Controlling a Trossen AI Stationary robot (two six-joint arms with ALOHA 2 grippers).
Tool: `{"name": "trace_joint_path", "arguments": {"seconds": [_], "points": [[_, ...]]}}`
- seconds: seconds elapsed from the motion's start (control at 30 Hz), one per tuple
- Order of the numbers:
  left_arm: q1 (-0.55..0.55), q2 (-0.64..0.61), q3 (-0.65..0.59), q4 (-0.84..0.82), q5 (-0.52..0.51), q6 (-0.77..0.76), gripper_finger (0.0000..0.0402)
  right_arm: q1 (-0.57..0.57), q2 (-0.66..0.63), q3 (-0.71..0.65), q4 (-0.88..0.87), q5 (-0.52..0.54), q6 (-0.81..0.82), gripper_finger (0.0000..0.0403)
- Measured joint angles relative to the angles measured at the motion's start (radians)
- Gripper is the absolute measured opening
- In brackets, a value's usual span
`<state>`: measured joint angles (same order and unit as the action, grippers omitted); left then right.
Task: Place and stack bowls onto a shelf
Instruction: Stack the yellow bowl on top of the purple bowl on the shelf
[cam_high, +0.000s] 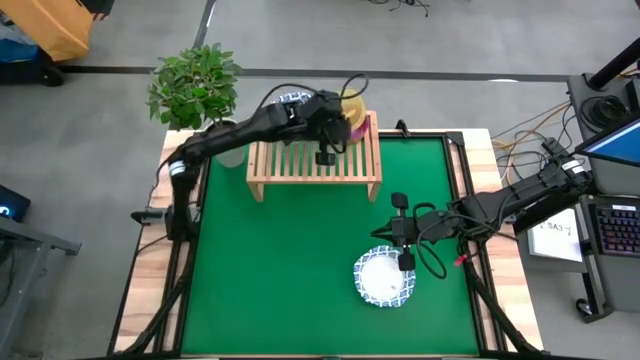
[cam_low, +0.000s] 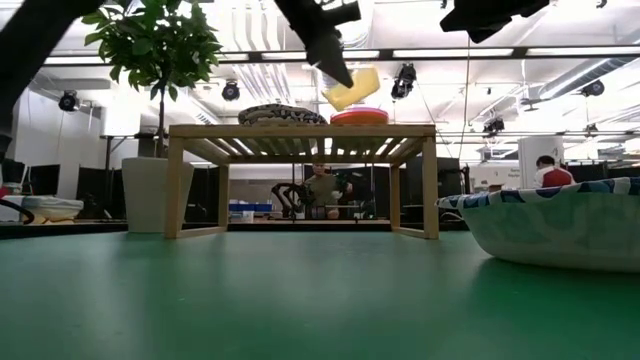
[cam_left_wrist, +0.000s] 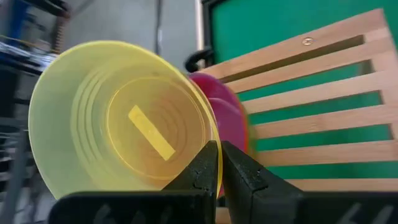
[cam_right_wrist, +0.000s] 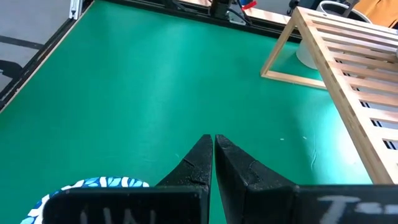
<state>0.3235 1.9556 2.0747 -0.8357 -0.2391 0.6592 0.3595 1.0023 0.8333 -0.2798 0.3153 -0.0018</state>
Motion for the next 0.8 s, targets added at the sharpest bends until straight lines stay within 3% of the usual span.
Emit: {"name": "trace_joint_path", "arguments": {"seconds": [0.3,0.8], "points": [[0.011,0.105,0.166,-0.126,0.016,-0.017,0.0000,0.000,0.000,0.000,0.000,0.000,-0.013,0.0009],[0.016,0.114,0.169,-0.133,0.014,-0.040,0.0020,0.000,0.000,0.000,0.000,0.000,-0.018,0.0009]]}}
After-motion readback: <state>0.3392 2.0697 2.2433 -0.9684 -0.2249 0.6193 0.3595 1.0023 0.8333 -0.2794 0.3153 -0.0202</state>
